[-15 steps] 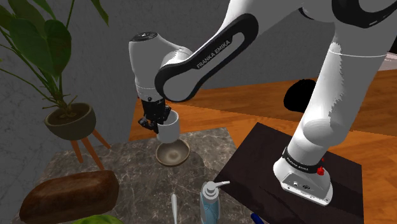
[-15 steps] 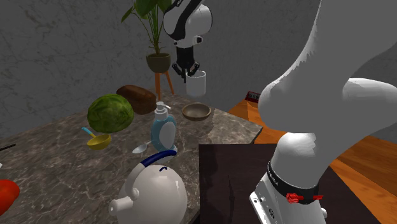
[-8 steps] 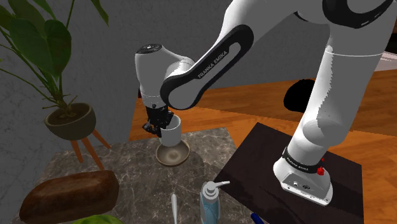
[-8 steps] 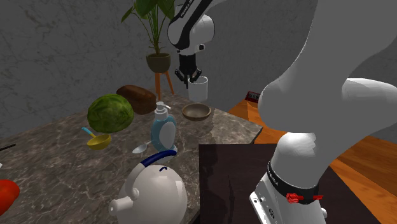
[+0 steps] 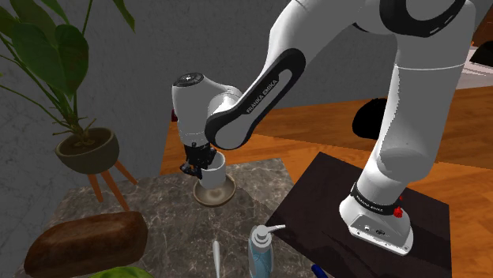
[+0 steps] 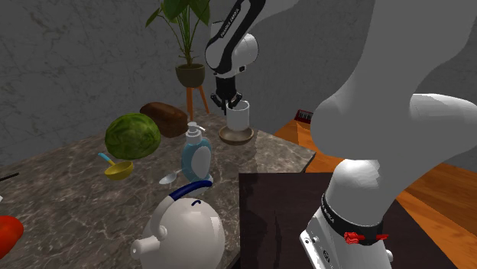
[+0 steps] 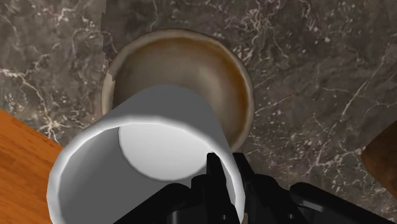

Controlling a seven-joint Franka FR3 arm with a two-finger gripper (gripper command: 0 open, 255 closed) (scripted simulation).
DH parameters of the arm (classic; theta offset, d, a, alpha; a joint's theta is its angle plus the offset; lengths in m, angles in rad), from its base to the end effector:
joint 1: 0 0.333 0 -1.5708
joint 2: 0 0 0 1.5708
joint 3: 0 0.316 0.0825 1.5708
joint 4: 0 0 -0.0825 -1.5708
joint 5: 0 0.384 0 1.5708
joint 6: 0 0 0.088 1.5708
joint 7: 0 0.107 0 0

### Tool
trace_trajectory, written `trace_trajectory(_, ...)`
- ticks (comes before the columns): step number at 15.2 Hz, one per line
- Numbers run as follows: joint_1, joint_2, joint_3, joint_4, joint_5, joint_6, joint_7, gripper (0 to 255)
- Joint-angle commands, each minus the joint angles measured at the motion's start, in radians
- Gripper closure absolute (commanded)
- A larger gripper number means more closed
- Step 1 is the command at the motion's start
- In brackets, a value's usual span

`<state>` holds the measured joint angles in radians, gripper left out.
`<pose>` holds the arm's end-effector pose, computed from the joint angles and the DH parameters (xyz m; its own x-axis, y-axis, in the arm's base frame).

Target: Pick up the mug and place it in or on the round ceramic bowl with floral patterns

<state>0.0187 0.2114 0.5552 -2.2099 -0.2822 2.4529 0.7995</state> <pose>0.4672 0.2993 0.3037 0.9941 -0.0265 0.1048 -0.0278 -0.9996 0.0108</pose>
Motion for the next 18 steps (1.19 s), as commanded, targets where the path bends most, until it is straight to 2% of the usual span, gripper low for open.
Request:
trace_trajectory(1, 0.006, 0.023, -0.009, -0.005, -0.025, 0.024, 0.018, 255)
trace_trajectory(3, 0.012, 0.042, -0.018, -0.008, -0.045, 0.042, 0.032, 255)
trace_trajectory(10, 0.013, 0.041, -0.018, -0.008, -0.045, 0.042, 0.032, 255)
trace_trajectory(11, 0.012, 0.041, -0.018, -0.008, -0.044, 0.042, 0.032, 0)
trace_trajectory(16, 0.013, 0.041, -0.018, -0.008, -0.045, 0.042, 0.032, 0)
trace_trajectory(18, -0.005, -0.019, 0.009, -0.006, 0.015, -0.009, -0.008, 0)
